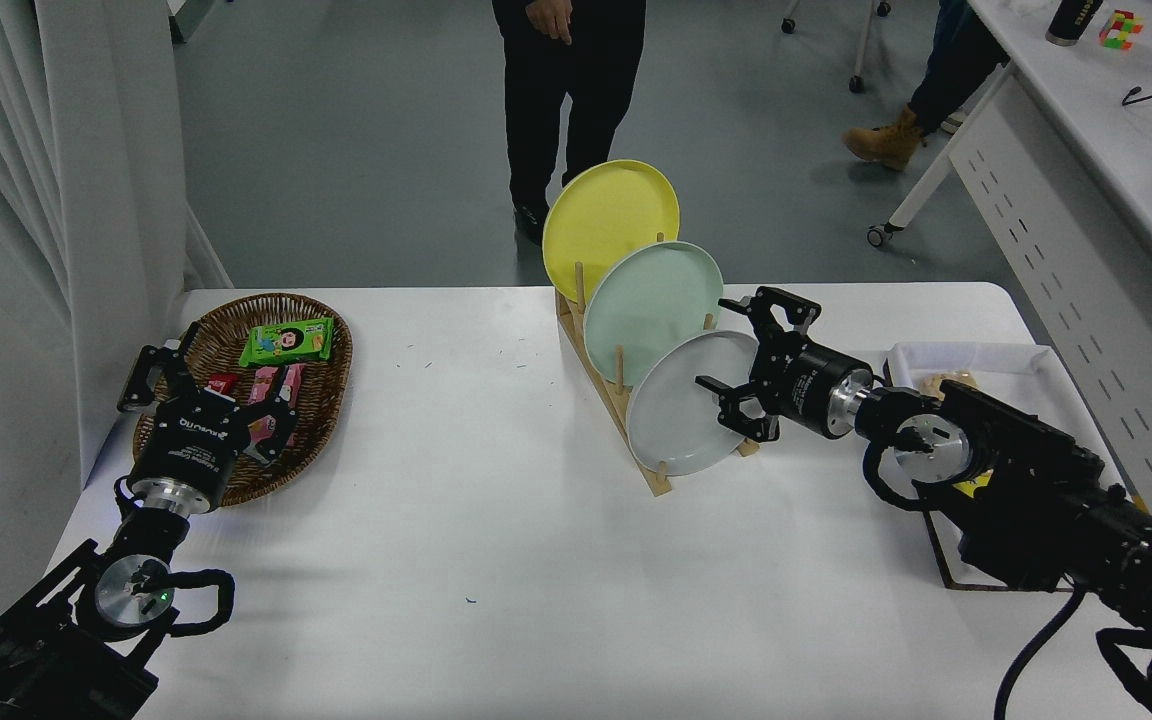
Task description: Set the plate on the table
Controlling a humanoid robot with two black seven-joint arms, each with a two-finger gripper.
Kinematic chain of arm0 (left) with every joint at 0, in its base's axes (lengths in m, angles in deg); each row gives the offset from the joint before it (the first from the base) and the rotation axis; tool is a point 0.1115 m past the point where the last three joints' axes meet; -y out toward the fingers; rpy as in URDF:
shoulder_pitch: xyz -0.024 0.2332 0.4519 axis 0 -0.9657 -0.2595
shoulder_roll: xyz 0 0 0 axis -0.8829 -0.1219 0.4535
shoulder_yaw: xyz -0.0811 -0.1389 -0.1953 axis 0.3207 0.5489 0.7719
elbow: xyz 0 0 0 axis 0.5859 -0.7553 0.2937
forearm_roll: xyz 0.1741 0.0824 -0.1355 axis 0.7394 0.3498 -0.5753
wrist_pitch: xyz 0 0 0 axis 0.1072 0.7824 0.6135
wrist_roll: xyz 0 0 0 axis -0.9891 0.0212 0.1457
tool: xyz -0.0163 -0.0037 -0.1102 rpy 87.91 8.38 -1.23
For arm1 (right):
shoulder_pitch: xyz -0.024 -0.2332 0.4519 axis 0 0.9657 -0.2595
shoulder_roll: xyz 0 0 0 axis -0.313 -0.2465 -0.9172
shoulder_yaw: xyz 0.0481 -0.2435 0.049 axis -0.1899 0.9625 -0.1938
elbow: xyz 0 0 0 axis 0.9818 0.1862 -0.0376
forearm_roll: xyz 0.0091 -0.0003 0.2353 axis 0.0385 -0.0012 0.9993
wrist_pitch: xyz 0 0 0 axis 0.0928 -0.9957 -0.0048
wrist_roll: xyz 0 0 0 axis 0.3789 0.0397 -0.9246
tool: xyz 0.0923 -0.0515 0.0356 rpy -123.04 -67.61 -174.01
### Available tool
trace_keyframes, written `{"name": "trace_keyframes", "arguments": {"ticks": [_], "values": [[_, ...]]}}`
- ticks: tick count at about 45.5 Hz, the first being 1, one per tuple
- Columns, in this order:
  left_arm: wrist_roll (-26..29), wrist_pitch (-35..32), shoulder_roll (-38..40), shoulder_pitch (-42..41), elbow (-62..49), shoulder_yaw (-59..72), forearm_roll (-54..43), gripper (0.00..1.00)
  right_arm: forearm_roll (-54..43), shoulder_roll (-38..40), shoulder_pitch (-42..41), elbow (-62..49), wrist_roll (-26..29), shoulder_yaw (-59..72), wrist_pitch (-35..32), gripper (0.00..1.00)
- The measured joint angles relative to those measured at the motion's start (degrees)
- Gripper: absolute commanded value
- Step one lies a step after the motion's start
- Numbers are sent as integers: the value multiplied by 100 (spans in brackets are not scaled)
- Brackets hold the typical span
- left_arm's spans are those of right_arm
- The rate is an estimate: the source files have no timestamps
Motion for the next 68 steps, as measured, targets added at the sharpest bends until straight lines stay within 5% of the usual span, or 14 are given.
{"name": "trace_keyframes", "arguments": {"ticks": [29, 68], "values": [[0, 0, 0, 0, 0, 0, 0, 98, 321, 126, -188, 240, 0, 320, 252, 84], [1, 0, 0, 0, -3, 0, 0, 98, 328, 233, -217, 365, 2, 354, 385, 57]]}}
